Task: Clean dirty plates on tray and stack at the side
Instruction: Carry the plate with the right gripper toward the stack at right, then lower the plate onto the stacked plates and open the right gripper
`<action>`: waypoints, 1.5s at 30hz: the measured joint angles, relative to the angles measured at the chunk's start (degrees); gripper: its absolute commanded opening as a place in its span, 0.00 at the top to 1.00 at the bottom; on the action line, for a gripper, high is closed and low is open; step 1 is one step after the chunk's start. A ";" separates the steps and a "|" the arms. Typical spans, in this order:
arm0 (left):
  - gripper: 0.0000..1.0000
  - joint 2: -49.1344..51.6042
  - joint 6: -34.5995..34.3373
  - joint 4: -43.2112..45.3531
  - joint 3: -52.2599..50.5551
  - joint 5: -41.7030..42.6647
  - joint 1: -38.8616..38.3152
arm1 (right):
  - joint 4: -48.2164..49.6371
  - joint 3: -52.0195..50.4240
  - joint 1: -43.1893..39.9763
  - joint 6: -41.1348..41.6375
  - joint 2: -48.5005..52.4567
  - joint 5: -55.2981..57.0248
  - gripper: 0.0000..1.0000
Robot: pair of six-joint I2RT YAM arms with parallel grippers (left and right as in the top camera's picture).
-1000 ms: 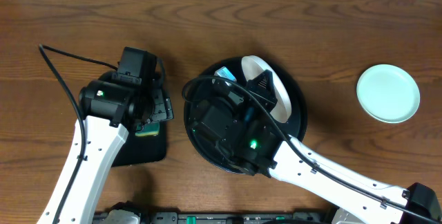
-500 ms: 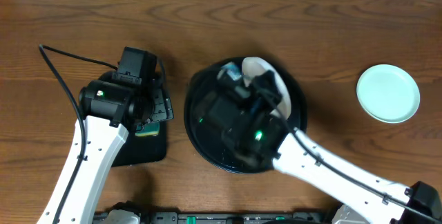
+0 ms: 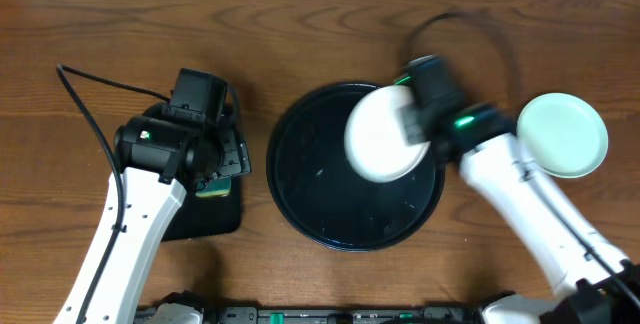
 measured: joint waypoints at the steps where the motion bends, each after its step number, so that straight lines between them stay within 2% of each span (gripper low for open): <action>1: 0.20 0.00 0.00 0.00 0.00 0.00 0.00 | 0.68 0.00 -4.33 1.03 0.00 -4.02 0.99; 7: 0.20 0.00 0.00 0.02 0.00 0.02 0.00 | 1.31 0.00 -29.49 5.31 0.09 -22.29 0.99; 12: 0.20 0.00 0.00 0.00 0.00 0.02 0.00 | -0.81 -0.09 -43.82 5.79 0.98 -29.29 0.98; 14: 0.20 0.00 0.00 0.00 0.00 0.02 0.00 | -2.16 -0.31 -46.84 5.70 1.46 -31.36 0.83; 15: 0.21 0.00 0.00 0.00 0.00 0.02 0.00 | -3.04 -0.42 -47.67 5.64 1.66 -32.39 0.66; 16: 0.20 0.00 0.00 0.00 0.00 0.02 0.00 | -3.93 -0.52 -47.98 5.22 1.75 -33.09 0.57; 20: 0.20 0.00 0.00 0.02 0.00 0.02 0.00 | -7.26 -0.59 -46.86 3.61 1.77 -34.95 0.53; 24: 0.20 0.00 0.00 0.02 0.00 0.02 0.00 | -7.30 -1.73 -41.68 -0.70 1.77 -35.67 0.39; 26: 0.20 0.00 0.00 0.02 0.00 0.02 0.00 | -5.86 -2.64 -38.58 -1.64 1.77 -35.95 0.38; 32: 0.20 0.00 0.00 0.02 0.00 0.02 0.00 | 2.95 -8.00 -30.12 -3.41 3.45 -35.67 0.43; 40: 0.20 0.00 0.00 0.02 0.00 0.02 0.00 | 7.67 -9.84 -29.81 -3.63 11.87 -35.01 0.50; 45: 0.20 0.00 0.00 0.02 0.00 0.02 0.00 | 12.07 -9.84 -29.20 -3.06 13.86 -35.10 0.61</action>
